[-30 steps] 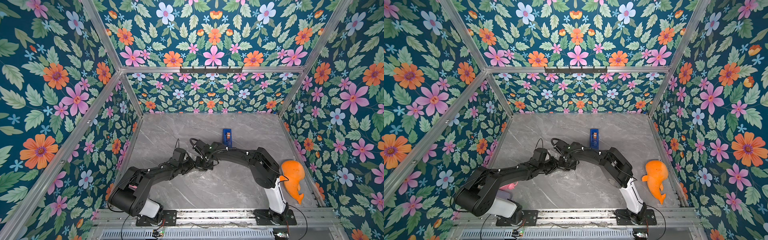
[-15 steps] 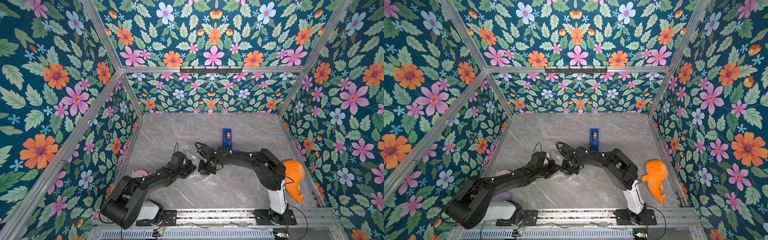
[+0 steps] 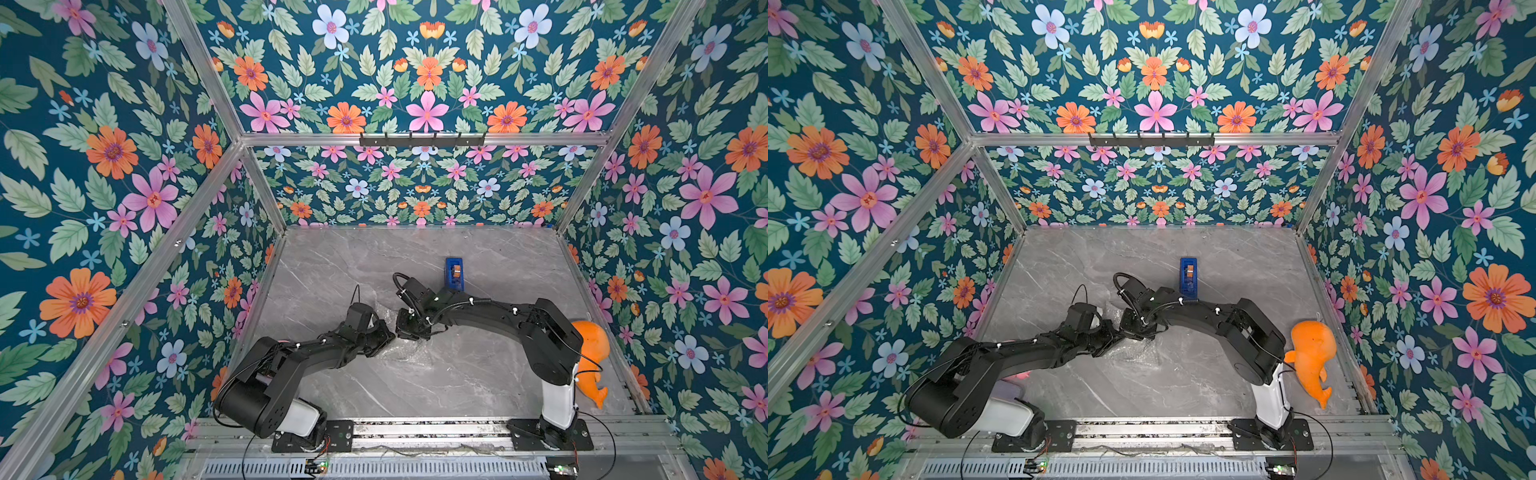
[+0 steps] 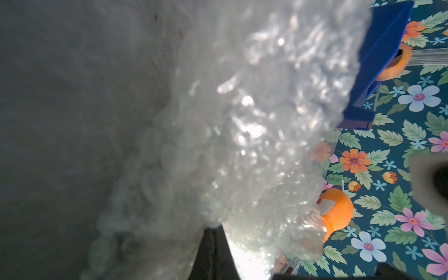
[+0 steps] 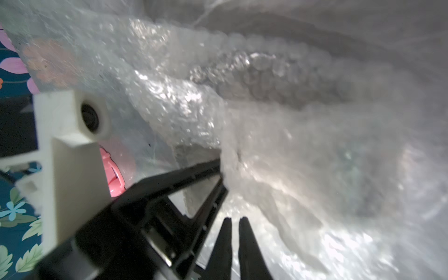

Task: Wrap dinner plates in bubble wrap
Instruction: Wrap the plate in the bubble wrap.

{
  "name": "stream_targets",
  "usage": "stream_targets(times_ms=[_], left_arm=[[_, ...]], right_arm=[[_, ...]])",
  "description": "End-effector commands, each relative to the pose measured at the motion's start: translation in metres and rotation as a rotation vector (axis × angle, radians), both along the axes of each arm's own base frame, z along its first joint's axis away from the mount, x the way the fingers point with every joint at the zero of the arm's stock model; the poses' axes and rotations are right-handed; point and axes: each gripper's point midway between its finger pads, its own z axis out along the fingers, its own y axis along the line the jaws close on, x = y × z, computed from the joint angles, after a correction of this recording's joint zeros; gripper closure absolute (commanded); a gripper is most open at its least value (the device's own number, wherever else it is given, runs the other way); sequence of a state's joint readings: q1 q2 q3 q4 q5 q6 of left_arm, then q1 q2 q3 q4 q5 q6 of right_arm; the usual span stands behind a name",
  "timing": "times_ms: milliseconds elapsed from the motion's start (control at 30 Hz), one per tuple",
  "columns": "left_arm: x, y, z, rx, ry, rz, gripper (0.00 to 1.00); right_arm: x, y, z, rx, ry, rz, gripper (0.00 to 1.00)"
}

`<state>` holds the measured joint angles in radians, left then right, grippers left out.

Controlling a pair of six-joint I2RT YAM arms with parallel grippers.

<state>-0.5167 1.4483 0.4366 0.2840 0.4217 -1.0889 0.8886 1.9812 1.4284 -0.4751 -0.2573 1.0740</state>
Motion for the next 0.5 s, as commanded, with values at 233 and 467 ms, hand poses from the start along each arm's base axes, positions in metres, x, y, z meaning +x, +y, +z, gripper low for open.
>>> stream_targets(times_ms=[233, 467], left_arm=[[-0.004, 0.008, -0.006, 0.063, 0.003, -0.014, 1.00], [0.003, 0.004, 0.004, 0.070, -0.031, -0.028, 0.98]], right_arm=[[0.022, -0.053, -0.013, -0.106, -0.005, -0.093, 0.94], [0.019, -0.053, -0.021, -0.103, 0.011, -0.070, 0.94]])
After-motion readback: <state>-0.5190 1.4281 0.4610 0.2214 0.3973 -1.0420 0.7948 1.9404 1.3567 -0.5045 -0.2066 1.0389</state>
